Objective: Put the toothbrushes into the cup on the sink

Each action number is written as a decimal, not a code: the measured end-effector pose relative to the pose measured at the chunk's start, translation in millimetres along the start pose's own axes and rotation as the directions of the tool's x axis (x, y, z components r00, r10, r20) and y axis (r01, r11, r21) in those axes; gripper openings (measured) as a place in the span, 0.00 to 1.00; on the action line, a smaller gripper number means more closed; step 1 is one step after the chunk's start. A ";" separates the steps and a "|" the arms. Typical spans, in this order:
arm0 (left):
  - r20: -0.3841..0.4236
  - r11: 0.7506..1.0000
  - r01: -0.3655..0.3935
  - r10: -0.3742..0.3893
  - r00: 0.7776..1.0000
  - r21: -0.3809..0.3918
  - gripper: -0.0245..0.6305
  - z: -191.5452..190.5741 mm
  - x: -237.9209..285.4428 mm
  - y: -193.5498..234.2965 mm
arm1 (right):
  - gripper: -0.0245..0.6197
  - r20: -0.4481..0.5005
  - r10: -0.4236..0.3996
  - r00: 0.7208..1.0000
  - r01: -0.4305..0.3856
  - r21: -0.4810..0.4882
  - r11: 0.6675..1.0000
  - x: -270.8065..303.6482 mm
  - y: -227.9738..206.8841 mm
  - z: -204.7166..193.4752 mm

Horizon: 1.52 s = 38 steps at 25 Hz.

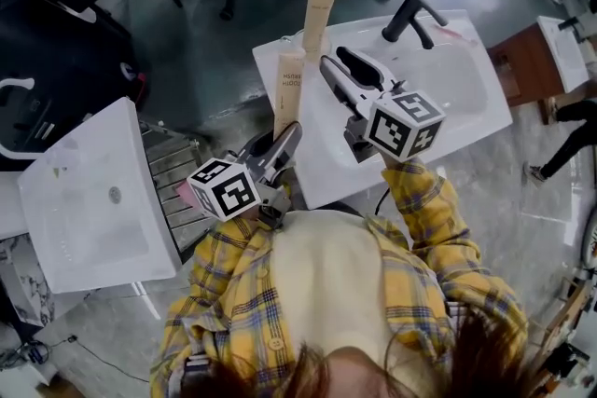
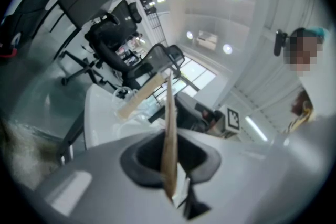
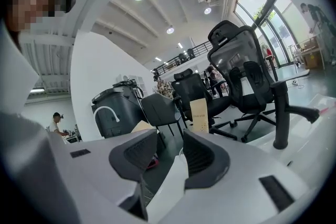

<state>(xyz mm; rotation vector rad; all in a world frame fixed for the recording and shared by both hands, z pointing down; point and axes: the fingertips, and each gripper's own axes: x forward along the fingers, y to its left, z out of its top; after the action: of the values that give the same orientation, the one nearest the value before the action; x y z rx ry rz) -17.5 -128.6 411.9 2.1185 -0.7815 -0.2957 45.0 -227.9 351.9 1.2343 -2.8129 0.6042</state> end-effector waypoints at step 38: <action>-0.065 0.967 0.231 -0.225 0.972 0.111 0.15 -8.1 17.9 -44.7 | 0.10 0.061 0.337 0.940 -0.334 0.369 0.867 -40.6 61.5 -6.4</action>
<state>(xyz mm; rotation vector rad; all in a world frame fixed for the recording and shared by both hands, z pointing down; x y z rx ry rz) 19.2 -114.4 383.1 2.3225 -0.5355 -0.3224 28.4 -159.2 330.2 0.7578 -3.0240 1.2090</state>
